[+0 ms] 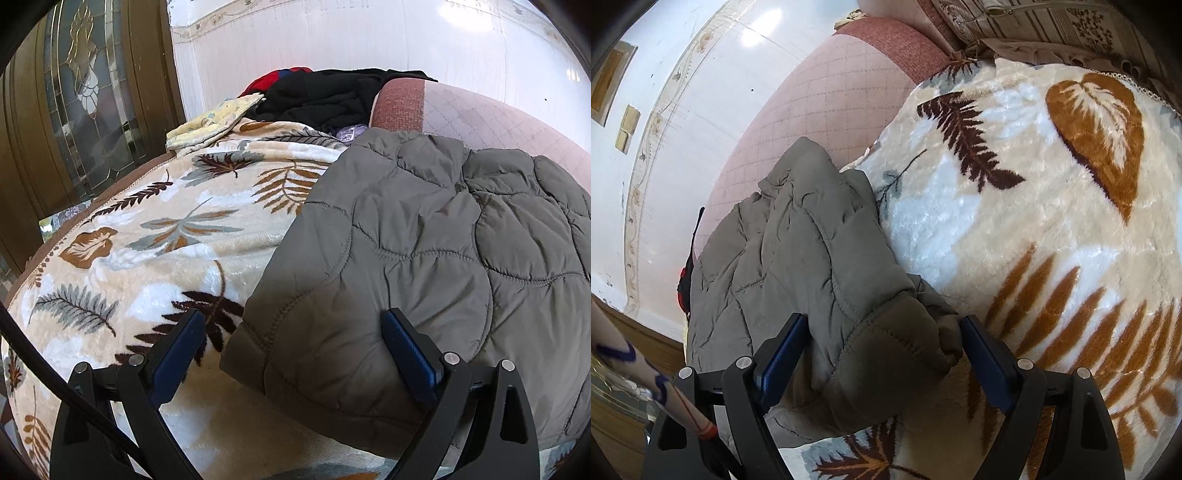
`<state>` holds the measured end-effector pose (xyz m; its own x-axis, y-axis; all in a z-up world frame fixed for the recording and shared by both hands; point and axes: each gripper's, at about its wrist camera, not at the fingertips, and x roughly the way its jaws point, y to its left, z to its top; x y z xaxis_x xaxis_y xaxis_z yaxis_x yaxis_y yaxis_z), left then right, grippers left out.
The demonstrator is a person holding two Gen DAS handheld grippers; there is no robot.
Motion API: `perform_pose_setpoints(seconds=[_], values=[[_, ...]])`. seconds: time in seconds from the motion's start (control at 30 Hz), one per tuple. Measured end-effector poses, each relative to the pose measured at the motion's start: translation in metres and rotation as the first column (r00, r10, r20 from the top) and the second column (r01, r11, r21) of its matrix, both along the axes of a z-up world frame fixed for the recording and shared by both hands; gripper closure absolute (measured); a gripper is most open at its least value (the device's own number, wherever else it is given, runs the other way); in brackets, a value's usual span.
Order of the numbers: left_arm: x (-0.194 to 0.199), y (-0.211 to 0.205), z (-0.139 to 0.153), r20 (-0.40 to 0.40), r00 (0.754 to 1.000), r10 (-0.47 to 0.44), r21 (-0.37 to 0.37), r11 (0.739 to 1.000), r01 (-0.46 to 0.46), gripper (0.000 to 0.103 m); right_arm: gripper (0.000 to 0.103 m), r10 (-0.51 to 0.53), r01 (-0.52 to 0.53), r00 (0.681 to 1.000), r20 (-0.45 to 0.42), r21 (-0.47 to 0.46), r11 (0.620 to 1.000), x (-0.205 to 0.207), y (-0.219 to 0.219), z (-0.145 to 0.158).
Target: Fold large clothes
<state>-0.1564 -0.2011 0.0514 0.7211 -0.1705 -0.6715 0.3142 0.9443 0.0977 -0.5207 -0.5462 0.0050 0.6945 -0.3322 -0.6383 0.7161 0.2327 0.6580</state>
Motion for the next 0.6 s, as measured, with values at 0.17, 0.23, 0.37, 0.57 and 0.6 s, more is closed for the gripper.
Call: perform_pose_setpoints(seconds=[0.17,0.23,0.37,0.57,0.6], values=[[0.0,0.0,-0.001,-0.007,1.0,0.002,-0.005,1.0,-0.002,0.006,0.013,0.012,-0.012,1.0,0.015,0.01,1.0,0.001,0.0,-0.002],[0.0,0.0,-0.001,-0.014,1.0,0.004,-0.01,1.0,-0.004,0.006,0.011,0.026,-0.026,1.0,0.013,0.022,0.999,0.004,-0.001,-0.005],[0.002,0.002,-0.001,-0.038,0.999,0.009,-0.03,1.0,-0.01,0.006,0.011,0.029,-0.03,0.999,0.021,0.034,0.999,0.005,-0.002,-0.01],[0.012,0.014,-0.004,-0.184,0.983,0.007,-0.15,0.988,-0.035,0.006,0.022,0.04,-0.04,0.999,0.011,0.006,0.999,0.011,0.0,-0.008],[0.016,0.019,-0.006,-0.236,0.972,0.0,-0.201,0.978,-0.048,0.006,0.027,0.042,-0.042,0.999,0.001,-0.011,0.999,0.012,0.001,-0.006]])
